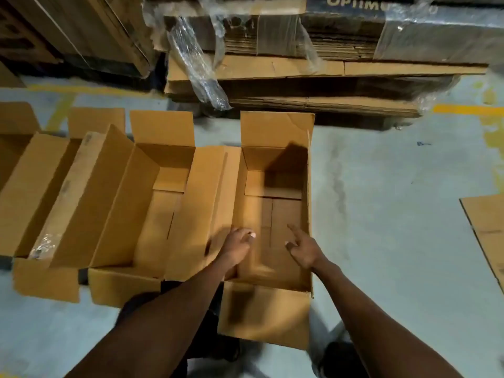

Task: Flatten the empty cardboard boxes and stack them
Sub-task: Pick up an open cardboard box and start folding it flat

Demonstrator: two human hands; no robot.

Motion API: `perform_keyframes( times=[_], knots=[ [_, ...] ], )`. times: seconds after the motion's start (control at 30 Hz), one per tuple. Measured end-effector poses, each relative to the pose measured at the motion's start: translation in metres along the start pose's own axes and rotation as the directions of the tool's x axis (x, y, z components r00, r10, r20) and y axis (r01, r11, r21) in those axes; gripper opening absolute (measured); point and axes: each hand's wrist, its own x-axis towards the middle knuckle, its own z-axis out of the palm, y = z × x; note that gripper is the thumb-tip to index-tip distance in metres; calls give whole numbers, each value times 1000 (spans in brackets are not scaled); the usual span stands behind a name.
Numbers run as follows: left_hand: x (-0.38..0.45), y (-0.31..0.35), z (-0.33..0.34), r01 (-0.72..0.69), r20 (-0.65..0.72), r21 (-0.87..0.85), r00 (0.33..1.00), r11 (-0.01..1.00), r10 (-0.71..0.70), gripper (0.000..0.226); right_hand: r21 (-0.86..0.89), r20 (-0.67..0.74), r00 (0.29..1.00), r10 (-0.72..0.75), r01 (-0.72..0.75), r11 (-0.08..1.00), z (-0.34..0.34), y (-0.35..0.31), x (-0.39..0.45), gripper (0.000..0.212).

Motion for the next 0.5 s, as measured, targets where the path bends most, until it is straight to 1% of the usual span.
perform_keyframes(
  times=[0.07, 0.2, 0.27, 0.3, 0.4, 0.5],
  knots=[
    [17, -17, 12, 6, -50, 46, 999, 999, -3, 30, -48, -50, 999, -21, 18, 999, 15, 12, 13, 61],
    [45, -62, 22, 1, -257, 173, 965, 985, 45, 22, -40, -105, 989, -101, 97, 994, 45, 8, 32, 69],
    [49, -77, 19, 7, -338, 157, 940, 988, 47, 21, -122, -148, 982, -119, 101, 987, 55, 5, 33, 75],
    [50, -82, 17, 27, -353, 130, 936, 991, 21, 24, -175, -174, 979, -106, 75, 982, 59, 8, 34, 77],
    [46, -99, 9, 110, -302, 57, 949, 992, -88, 46, -269, -205, 978, -28, -29, 963, 62, 26, 22, 78],
    [42, -120, 2, 75, -215, 89, 975, 993, -54, 70, -359, -252, 967, 25, -117, 926, 60, 50, 8, 78]
  ],
)
